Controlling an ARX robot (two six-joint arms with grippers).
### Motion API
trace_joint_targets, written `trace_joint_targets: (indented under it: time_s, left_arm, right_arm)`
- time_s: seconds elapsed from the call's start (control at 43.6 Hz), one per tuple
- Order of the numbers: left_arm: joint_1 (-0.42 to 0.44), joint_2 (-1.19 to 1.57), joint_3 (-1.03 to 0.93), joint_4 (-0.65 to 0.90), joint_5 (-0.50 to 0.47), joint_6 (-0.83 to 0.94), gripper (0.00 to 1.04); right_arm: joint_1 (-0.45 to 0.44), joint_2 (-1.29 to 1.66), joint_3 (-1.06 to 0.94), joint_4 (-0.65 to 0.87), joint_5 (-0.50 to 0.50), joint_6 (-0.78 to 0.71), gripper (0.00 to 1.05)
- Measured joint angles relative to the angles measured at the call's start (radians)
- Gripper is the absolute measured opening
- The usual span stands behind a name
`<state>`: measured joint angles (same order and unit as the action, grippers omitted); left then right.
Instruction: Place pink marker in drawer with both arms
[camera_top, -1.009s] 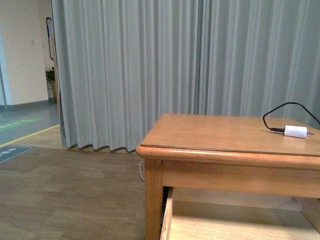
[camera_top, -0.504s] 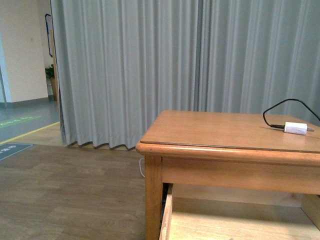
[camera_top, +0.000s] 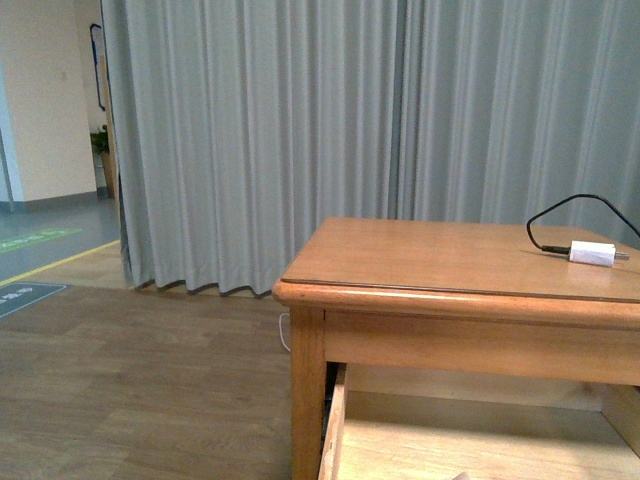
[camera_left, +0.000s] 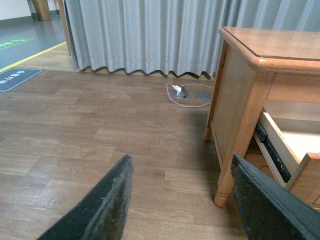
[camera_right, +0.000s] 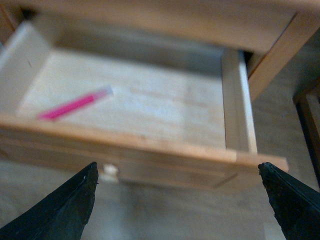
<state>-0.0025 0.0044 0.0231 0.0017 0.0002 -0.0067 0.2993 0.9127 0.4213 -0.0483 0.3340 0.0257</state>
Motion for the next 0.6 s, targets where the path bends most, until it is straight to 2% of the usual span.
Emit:
trace_joint_targets:
  time_s: [0.046, 0.229, 0.39, 0.596]
  left_arm:
    - [0.000, 0.000, 0.000, 0.000, 0.000, 0.000, 0.71]
    - [0.000, 0.000, 0.000, 0.000, 0.000, 0.000, 0.99]
    - [0.000, 0.000, 0.000, 0.000, 0.000, 0.002, 0.99]
    - [0.000, 0.000, 0.000, 0.000, 0.000, 0.002, 0.99]
  right_arm:
    - [-0.027, 0.066, -0.006, -0.031, -0.052, -0.030, 0.96]
    - [-0.079, 0.205, -0.009, 0.018, -0.161, -0.085, 0.96]
    - [-0.156, 0.417, 0.000, 0.200, -0.245, -0.102, 0.96]
    - [-0.234, 0.725, -0.006, 0.654, -0.269, -0.109, 0.96]
